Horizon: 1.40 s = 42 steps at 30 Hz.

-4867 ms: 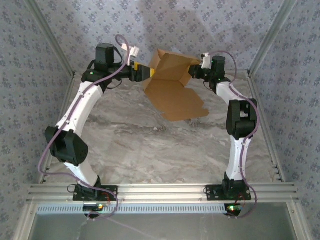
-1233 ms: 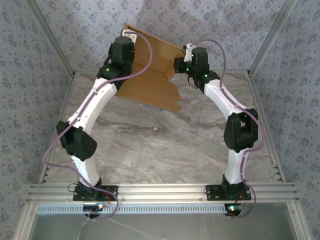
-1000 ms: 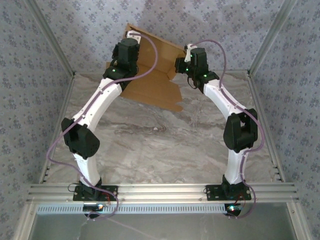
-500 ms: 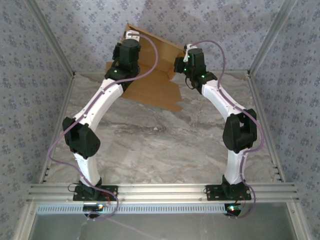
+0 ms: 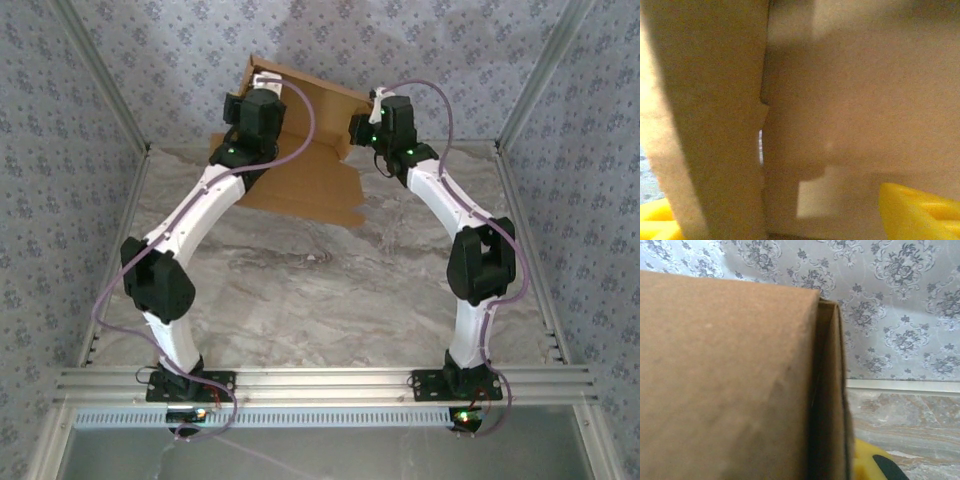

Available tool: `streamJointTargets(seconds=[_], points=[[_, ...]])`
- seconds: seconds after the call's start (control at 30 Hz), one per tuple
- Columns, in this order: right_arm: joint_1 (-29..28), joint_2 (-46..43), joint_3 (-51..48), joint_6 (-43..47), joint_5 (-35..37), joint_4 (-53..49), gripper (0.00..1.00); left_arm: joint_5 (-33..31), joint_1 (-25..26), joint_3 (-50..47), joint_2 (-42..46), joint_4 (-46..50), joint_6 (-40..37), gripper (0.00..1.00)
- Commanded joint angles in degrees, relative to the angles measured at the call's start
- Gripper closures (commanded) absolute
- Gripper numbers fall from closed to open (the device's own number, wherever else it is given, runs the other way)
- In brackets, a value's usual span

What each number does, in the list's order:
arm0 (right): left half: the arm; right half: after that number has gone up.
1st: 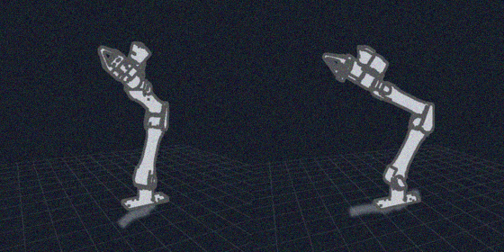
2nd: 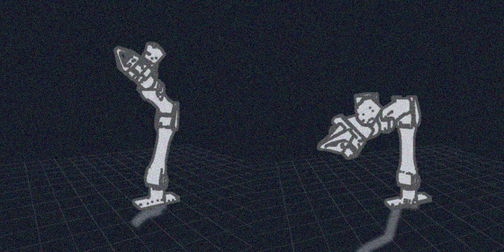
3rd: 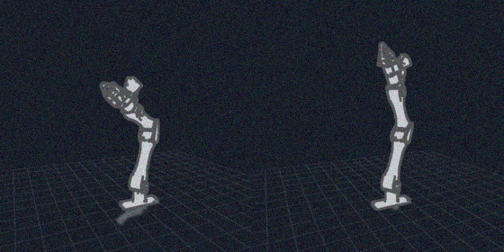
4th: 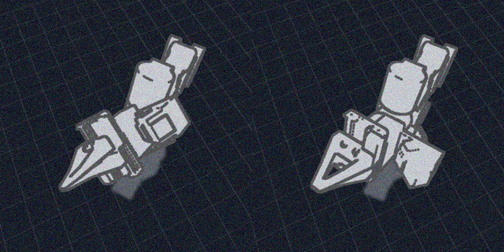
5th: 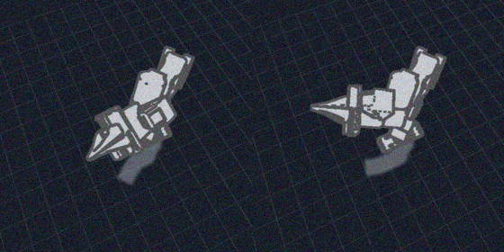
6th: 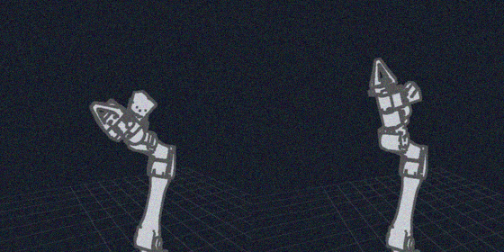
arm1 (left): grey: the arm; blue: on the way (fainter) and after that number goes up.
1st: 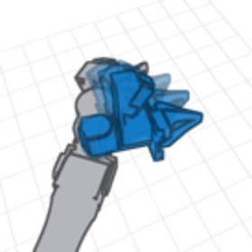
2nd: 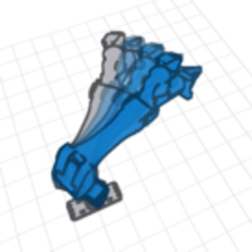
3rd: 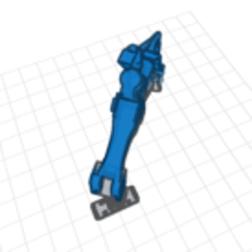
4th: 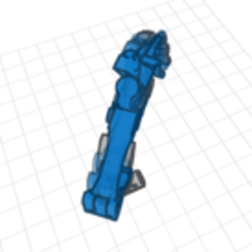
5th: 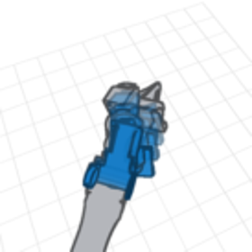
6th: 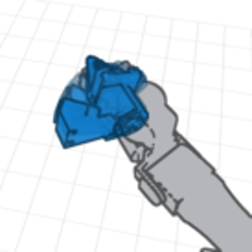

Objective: Fold the paper box

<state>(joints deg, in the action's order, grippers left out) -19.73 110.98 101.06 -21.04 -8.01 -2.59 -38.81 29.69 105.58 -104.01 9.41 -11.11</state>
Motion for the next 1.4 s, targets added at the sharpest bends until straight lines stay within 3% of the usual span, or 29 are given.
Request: streamJointTargets(seconds=[0.0,0.1,0.3,0.6,0.7,0.77,0.9,1.07,1.23,1.37], points=[[1.12,-2.58,-0.15,0.99,-6.29,3.13,1.0,9.76,0.31,1.25,3.92,5.26,3.2,0.15],[2.18,-2.18,-0.05,1.46,-6.87,2.35,1.0,14.48,0.31,2.0,5.56,9.73,4.55,0.07],[2.72,-2.08,0.06,3.26,-7.11,0.34,1.0,21.2,0.34,1.56,10.06,14.35,6.71,0.03],[0.75,-6.47,-2.07,6.45,-6.24,-5.23,1.0,20.08,0.14,-5.37,17.03,13.77,6.03,0.0],[0.45,-9.07,-0.37,7.24,-4.73,-12.69,1.0,18.12,-0.07,-9.58,22.02,11.33,9.3,0.01],[0.17,-11.42,-0.58,8.0,-2.91,-17.1,1.0,20.46,-0.08,-10.76,24.79,12.53,11.6,0.01],[-0.3,-15.87,-2.39,9.86,-2.31,-27.05,1.0,29.39,0.0,-11.34,29.0,19.65,16.71,0.0],[-2.1,-18.02,-1.87,10.98,1.15,-41.69,1.0,41.06,3.08,-20.73,37.39,17.47,17.67,0.0],[-2.59,-18.77,-0.52,11.42,0.61,-54.15,1.0,40.7,5.98,-30.62,44.39,14.03,21.0,0.0],[-3.37,-19.53,-2.57,13.83,0.0,-61.26,1.0,36.39,5.92,-37.67,49.85,11.17,20.84,0.0]])
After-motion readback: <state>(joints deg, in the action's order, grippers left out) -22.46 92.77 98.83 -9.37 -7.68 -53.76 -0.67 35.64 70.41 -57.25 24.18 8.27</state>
